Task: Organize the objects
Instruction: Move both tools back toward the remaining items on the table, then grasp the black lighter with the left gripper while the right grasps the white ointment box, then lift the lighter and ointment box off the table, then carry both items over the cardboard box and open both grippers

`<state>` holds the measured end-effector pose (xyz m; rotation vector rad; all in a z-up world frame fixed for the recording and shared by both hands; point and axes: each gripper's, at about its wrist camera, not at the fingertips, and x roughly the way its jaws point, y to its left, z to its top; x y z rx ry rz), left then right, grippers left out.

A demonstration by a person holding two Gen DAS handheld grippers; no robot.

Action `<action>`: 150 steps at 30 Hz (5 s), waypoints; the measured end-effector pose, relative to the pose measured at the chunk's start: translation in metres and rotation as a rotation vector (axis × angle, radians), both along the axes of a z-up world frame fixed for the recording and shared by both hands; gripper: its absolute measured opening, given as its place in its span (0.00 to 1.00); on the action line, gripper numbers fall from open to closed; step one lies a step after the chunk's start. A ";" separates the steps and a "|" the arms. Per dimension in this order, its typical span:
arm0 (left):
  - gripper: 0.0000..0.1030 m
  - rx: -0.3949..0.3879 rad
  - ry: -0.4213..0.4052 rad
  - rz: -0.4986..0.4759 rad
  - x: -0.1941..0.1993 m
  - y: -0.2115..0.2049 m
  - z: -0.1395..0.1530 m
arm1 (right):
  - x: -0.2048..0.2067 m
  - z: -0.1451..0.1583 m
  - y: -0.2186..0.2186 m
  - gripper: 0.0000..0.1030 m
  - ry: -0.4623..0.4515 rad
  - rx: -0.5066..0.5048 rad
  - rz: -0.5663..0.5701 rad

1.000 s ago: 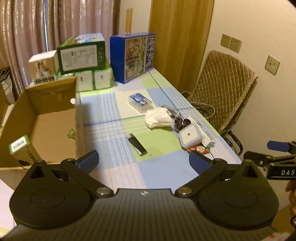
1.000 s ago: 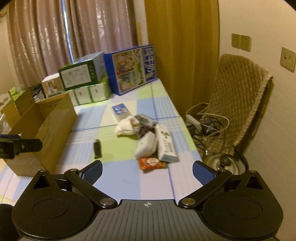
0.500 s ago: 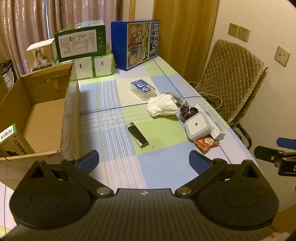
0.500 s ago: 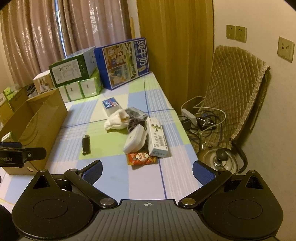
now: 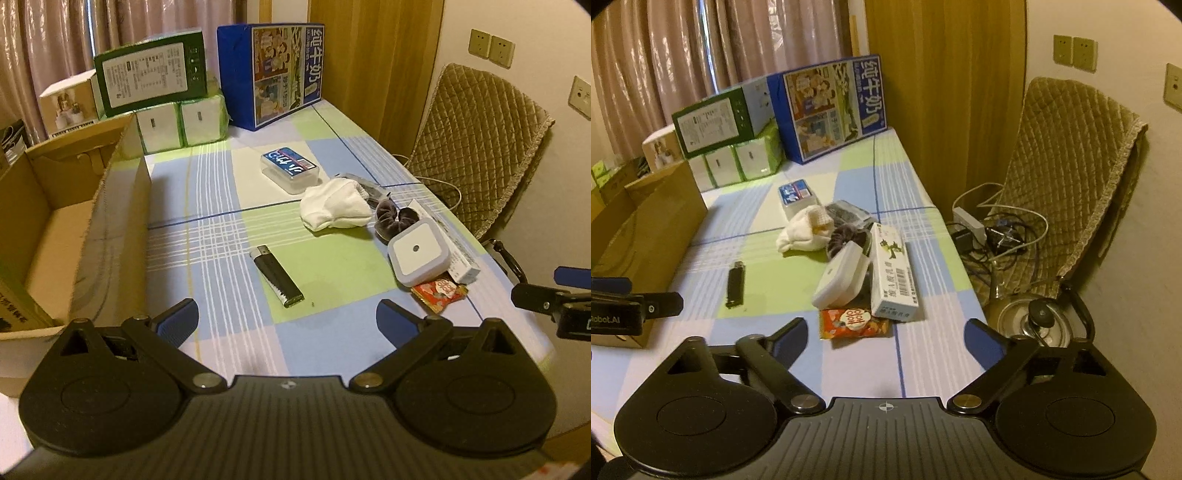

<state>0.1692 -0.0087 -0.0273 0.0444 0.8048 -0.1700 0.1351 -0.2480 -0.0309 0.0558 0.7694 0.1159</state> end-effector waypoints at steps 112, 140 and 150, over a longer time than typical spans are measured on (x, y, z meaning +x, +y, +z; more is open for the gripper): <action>0.18 0.121 0.048 -0.233 0.025 -0.020 -0.076 | 0.049 -0.067 0.022 0.34 0.160 -0.053 0.059; 0.17 0.083 -0.068 -0.140 0.006 0.020 0.034 | 0.037 0.048 0.094 0.34 -0.052 0.020 0.192; 0.17 0.134 -0.100 0.009 -0.015 0.125 0.084 | 0.040 0.089 0.197 0.34 -0.092 0.099 0.380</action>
